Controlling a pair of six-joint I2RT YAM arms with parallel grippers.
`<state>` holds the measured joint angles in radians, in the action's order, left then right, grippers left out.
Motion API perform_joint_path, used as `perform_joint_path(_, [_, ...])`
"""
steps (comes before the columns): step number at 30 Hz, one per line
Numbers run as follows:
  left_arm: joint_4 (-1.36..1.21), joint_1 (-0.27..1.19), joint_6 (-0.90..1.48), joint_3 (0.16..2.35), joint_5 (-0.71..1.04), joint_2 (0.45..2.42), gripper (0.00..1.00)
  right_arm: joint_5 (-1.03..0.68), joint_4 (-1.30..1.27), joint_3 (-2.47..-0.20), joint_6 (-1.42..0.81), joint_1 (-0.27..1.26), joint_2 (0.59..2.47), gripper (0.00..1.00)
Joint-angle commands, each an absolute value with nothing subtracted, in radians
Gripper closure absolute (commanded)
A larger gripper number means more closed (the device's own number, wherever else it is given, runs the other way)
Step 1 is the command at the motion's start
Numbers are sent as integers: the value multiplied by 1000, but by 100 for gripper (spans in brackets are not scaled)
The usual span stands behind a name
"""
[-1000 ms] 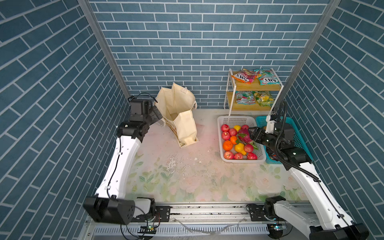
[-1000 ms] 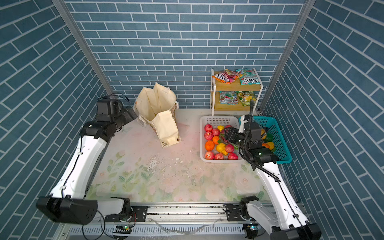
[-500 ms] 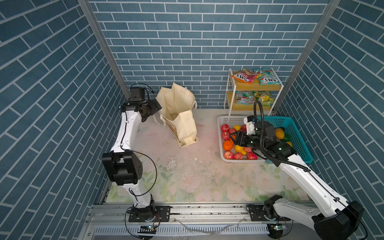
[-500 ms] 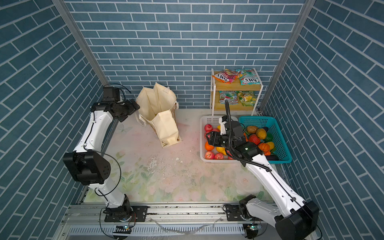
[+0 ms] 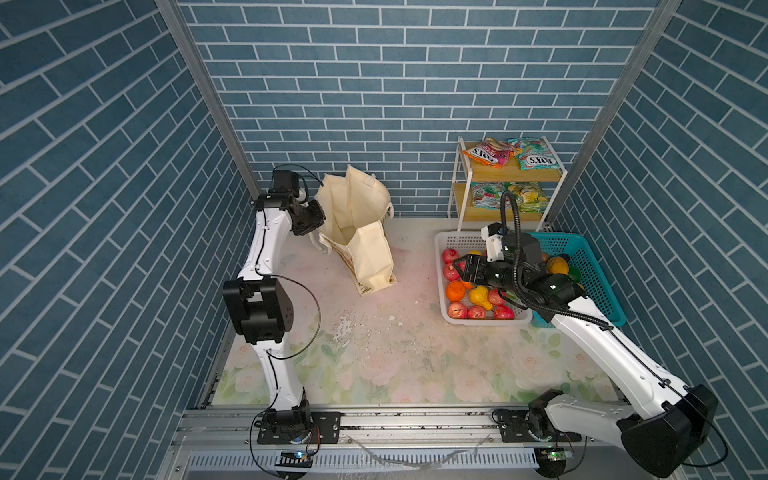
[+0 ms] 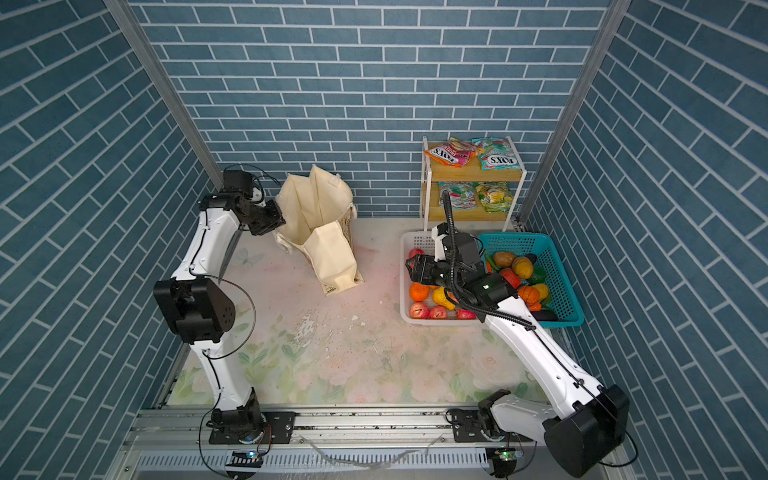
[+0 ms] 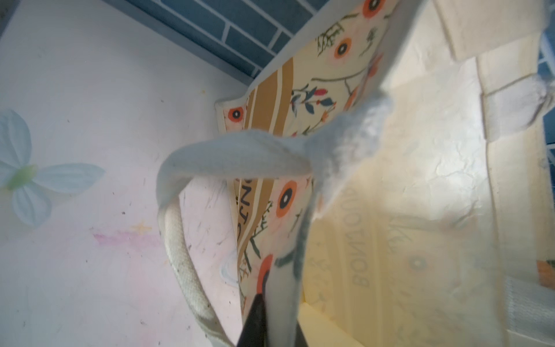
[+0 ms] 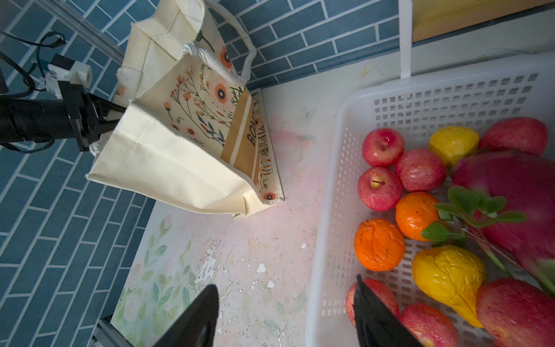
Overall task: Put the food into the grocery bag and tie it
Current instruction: 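Reach the left gripper to the bag handle while the right reaches the bag, then grasp the bag rim with both grippers and pull it open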
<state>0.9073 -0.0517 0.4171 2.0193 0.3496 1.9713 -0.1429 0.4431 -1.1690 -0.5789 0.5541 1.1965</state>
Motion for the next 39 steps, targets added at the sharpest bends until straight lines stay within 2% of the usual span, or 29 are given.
perform_joint_path(1, [945,-37,328,1892,402,1819,98,-151,453,-1227,-618,576,1227,28])
perform_joint_path(5, [905,-37,300,1702,475,1672,100,-151,453,-1289,-675,612,1277,27])
perform_joint_path(16, [918,-20,229,1375,589,1385,100,-113,566,-1496,-687,731,1478,24])
perform_joint_path(29, [992,29,165,1322,608,1286,100,-94,724,-1751,-666,826,1742,24])
perform_joint_path(33, [989,31,154,1309,621,1278,100,-11,792,-1815,-660,827,1813,25])
perform_joint_path(35, [986,31,150,1304,628,1276,100,-2,823,-1854,-656,827,1854,28])
perform_joint_path(39, [983,32,149,1305,630,1281,100,-12,911,-1953,-635,841,1942,42])
